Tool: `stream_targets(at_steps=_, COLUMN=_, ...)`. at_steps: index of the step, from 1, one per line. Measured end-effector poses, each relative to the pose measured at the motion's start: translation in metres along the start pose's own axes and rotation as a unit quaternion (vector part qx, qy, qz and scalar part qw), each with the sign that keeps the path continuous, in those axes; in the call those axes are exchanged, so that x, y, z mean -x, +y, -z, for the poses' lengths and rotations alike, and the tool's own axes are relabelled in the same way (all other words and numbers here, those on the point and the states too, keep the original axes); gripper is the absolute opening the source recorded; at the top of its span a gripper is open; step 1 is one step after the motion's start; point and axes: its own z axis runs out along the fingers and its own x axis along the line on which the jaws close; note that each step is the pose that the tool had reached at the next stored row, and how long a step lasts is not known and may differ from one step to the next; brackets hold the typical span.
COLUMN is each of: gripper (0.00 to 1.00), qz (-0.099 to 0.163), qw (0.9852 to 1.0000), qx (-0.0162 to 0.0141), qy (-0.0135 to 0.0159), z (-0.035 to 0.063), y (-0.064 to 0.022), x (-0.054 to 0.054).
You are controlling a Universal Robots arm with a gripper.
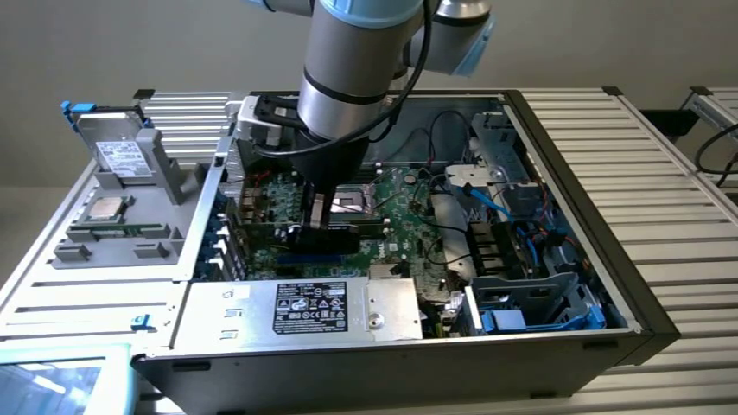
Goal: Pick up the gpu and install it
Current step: 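Insert the gpu into the slot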
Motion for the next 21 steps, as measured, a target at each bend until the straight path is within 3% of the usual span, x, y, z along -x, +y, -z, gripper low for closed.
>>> stream_targets(at_steps=21, gripper=0.28, qz=0.000, qw=1.0000, qx=-0.0011, qy=-0.0002, z=-0.0050, y=-0.0005, x=-0.0015)
